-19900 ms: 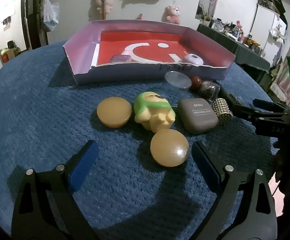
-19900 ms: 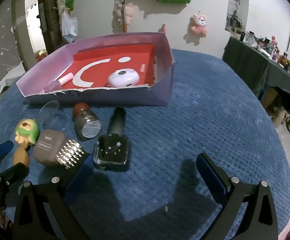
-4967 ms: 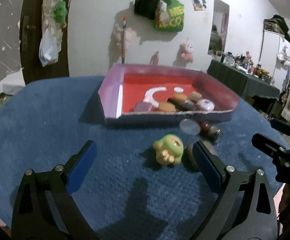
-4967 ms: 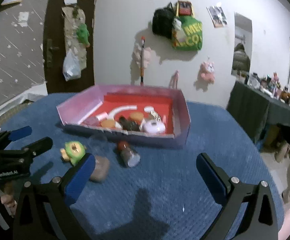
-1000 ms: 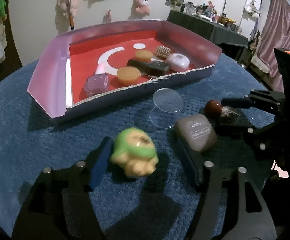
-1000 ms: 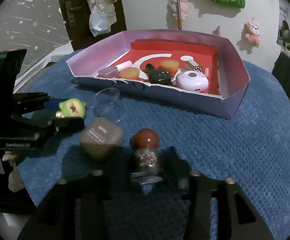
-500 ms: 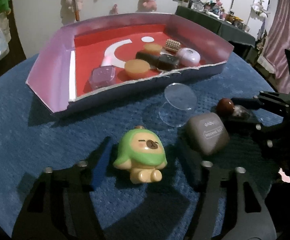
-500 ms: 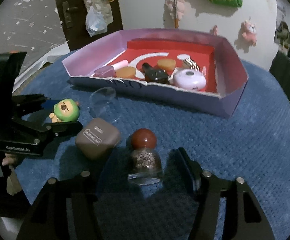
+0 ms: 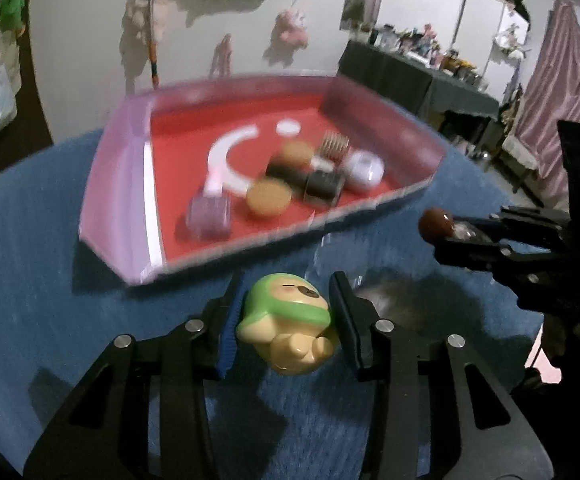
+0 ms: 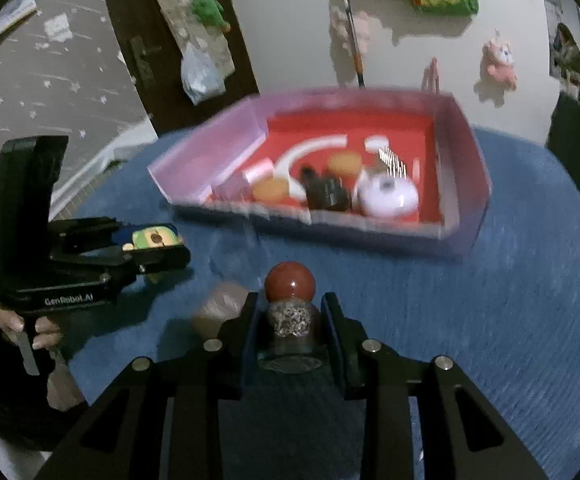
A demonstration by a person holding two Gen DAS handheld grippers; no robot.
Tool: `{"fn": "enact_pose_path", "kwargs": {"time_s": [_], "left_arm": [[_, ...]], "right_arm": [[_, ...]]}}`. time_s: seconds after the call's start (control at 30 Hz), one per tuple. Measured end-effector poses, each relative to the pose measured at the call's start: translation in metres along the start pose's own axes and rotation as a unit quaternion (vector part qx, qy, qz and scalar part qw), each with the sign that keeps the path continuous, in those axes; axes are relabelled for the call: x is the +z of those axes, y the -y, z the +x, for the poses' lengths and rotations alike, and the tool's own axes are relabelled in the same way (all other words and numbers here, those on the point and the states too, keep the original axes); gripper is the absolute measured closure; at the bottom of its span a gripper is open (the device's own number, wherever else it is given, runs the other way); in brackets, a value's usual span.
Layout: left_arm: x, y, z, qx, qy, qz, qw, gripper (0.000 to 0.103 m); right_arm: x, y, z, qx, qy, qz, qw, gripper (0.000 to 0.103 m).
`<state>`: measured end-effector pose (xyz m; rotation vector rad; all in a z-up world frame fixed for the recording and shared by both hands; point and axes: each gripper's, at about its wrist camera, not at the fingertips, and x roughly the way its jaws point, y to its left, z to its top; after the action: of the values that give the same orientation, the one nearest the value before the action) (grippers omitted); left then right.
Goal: Organize rigid objects
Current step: 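Carry the figurine with the left tool while the right tool carries the jar into the tray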
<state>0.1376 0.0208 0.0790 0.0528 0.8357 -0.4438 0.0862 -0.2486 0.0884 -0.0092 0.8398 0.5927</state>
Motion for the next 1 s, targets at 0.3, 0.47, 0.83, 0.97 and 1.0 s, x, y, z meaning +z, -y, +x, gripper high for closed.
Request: {"fn": "enact_pose_path", "kwargs": {"time_s": [0.3, 0.47, 0.83, 0.97, 1.0], "left_arm": [[0.05, -0.008, 0.005, -0.037, 0.012, 0.002, 0.9992, 0.064], [0.102, -0.024, 0.052, -0.04, -0.02, 0.009, 0.999, 0.064], [0.149, -0.042, 0.143, -0.006, -0.099, 0.025, 0.9948, 0.064], [0.15, -0.044, 0.155, 0.002, -0.107, 0.026, 0.9939, 0.064], [0.15, -0.045, 0.157, 0.002, -0.108, 0.024, 0.9938, 0.064]], "right_arm": [[0.074, 0.007, -0.012, -0.011, 0.047, -0.023, 0.999, 0.07], [0.134, 0.031, 0.027, -0.038, 0.009, -0.027, 0.999, 0.07], [0.178, 0.069, 0.144, -0.095, -0.135, -0.018, 0.986, 0.07], [0.182, 0.075, 0.161, -0.111, -0.157, -0.017, 0.981, 0.07], [0.182, 0.077, 0.165, -0.117, -0.16, -0.017, 0.98, 0.07]]}}
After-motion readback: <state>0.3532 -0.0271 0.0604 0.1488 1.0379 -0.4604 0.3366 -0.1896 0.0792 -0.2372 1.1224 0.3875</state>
